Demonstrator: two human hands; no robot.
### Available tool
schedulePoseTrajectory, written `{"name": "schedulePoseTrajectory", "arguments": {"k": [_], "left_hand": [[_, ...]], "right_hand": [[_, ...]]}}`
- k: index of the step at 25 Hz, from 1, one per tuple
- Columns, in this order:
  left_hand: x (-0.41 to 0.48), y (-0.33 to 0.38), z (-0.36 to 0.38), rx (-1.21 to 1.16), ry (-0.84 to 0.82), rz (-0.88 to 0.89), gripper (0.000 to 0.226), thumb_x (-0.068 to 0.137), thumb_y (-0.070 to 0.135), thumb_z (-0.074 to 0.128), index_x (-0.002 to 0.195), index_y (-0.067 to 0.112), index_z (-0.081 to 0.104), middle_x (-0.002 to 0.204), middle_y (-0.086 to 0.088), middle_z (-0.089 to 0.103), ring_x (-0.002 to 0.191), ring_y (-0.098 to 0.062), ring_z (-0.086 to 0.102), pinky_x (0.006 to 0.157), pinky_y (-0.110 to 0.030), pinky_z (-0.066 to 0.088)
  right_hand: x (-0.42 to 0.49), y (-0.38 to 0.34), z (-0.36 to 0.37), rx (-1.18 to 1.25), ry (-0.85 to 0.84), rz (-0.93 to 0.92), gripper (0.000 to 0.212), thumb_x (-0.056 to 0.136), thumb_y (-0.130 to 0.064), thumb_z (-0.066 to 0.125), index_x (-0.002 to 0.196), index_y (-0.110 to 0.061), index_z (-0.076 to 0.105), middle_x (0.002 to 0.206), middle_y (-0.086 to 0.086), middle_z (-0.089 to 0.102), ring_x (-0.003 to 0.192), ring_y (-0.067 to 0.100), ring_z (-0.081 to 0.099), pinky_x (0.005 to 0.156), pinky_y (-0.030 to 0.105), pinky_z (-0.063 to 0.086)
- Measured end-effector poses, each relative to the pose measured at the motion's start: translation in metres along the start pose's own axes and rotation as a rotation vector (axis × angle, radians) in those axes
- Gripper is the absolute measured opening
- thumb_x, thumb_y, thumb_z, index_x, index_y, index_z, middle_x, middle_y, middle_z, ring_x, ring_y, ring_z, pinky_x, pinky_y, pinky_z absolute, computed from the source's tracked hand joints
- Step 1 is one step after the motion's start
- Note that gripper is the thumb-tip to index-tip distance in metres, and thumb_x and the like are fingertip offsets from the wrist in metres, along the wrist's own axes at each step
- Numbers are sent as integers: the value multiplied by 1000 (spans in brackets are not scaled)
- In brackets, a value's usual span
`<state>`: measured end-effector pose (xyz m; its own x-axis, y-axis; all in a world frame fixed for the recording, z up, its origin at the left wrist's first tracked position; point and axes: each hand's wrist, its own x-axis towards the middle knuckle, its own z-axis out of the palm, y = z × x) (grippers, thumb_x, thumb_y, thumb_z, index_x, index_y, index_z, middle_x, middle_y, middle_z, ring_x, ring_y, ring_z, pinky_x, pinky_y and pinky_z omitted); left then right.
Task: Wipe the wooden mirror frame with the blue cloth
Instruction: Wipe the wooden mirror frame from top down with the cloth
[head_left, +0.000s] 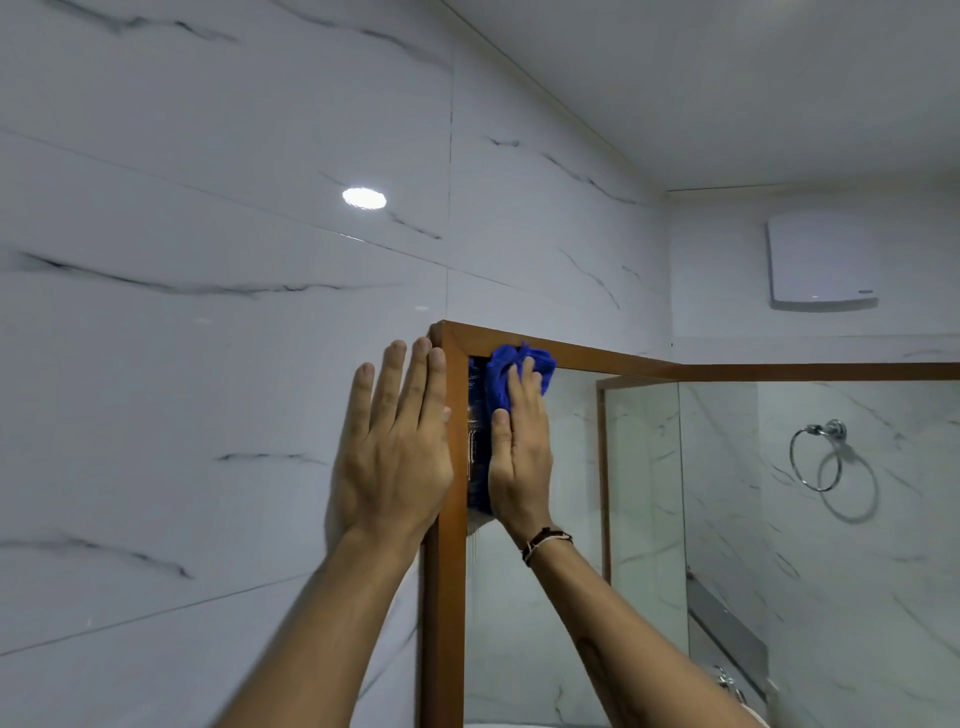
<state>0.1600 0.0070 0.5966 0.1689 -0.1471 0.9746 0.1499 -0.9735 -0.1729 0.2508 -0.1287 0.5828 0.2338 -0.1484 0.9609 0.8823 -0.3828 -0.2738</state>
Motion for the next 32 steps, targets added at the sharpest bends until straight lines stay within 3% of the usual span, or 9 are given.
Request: {"name": "schedulePoseTrajectory", "arguments": {"k": [5, 9, 13, 17, 22, 27, 32], "left_hand": [[-2, 1, 1, -16, 26, 0, 65, 121, 36, 13, 179, 6, 2, 187, -15, 4, 174, -33, -1, 141, -55, 9], [-6, -1, 1, -18, 23, 11, 65, 121, 35, 11, 179, 6, 4, 187, -16, 6, 174, -33, 1, 141, -54, 10], [-13, -1, 5, -23, 27, 19, 65, 121, 35, 16, 179, 6, 9, 187, -16, 11, 174, -34, 5, 141, -53, 10], [-25, 0, 10, -15, 36, 30, 65, 122, 36, 13, 178, 4, 4, 186, -18, 8, 174, -35, 3, 142, -52, 8], [-39, 5, 11, -45, 28, 11, 64, 123, 35, 12, 178, 3, 5, 187, -18, 7, 174, -34, 4, 142, -49, 9], [-69, 14, 17, -67, 9, -4, 65, 123, 36, 17, 178, 2, 8, 187, -17, 8, 174, -33, 7, 142, -47, 11], [-103, 22, 22, -41, -21, 27, 68, 124, 38, 20, 177, -1, 4, 187, -19, 3, 174, -31, 4, 142, -46, 10]], "right_hand": [[-10, -7, 4, -48, -88, -181, 61, 115, -26, 38, 172, -5, 35, 183, 0, 21, 175, 25, 15, 142, 30, 11], [-20, 3, -2, -75, -93, -240, 60, 114, -21, 41, 170, -2, 39, 183, 4, 27, 175, 19, 14, 142, 39, 16], [-51, 12, -4, -97, -104, -244, 59, 113, -17, 43, 170, -4, 38, 182, 11, 33, 174, 29, 20, 140, 54, 24], [-92, 21, -7, -101, -115, -226, 62, 112, -15, 44, 172, -11, 33, 184, 7, 29, 174, 29, 20, 141, 49, 22], [-146, 32, -7, -104, -125, -189, 75, 111, -14, 46, 178, -31, 18, 187, -7, 18, 175, 29, 17, 142, 41, 17], [-202, 45, -14, -121, -178, -155, 74, 112, -15, 46, 179, -27, 17, 187, 1, 20, 175, 32, 15, 142, 41, 14], [-278, 62, -17, -204, -249, -83, 63, 121, -37, 31, 180, -22, 15, 188, 5, 18, 175, 34, 13, 143, 41, 12]]}}
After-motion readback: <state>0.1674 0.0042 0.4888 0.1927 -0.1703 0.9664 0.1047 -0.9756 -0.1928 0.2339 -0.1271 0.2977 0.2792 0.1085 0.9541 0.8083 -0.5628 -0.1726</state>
